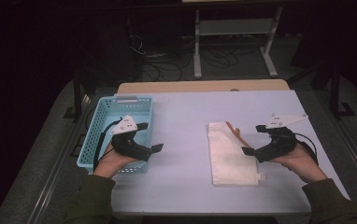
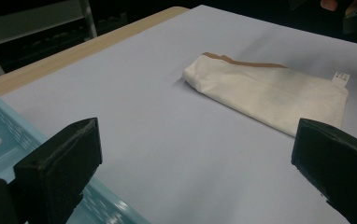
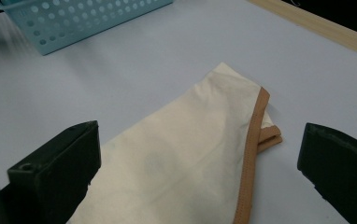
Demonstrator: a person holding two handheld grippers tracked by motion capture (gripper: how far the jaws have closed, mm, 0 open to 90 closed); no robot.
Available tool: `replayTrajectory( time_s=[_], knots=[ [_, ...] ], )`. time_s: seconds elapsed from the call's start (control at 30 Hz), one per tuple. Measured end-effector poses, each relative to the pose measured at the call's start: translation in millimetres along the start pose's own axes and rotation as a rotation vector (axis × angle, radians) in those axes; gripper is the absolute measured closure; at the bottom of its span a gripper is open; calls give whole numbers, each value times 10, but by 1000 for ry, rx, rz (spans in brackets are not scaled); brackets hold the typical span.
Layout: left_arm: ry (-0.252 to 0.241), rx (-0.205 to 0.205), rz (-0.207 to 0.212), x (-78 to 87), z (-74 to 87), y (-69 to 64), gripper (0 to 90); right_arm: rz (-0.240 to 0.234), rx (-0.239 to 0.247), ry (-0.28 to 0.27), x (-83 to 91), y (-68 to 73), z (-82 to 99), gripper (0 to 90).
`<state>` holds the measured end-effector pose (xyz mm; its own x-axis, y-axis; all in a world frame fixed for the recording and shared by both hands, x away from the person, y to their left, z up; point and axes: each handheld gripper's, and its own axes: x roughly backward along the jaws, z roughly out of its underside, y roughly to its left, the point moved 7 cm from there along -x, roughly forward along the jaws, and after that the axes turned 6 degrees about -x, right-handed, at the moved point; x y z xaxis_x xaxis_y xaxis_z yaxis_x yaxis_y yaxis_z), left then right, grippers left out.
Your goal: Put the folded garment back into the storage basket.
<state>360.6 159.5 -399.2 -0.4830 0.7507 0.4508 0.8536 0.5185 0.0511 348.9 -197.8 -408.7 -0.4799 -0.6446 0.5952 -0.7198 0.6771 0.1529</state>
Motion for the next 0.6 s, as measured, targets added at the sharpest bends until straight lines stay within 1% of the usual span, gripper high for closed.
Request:
replayTrajectory(
  time_s=[0.17,0.27,0.4,0.6],
  knots=[
    [-3,4,2,0,0,4,9,1,-9,2,12,-10,5,0],
    [-3,8,1,0,-1,10,9,-10,-12,3,23,-7,15,0],
    [-5,4,0,4,-2,4,9,-6,-15,9,38,-9,38,0],
    [-3,2,0,6,-1,-1,9,1,-30,0,102,-44,68,0]
  ],
)
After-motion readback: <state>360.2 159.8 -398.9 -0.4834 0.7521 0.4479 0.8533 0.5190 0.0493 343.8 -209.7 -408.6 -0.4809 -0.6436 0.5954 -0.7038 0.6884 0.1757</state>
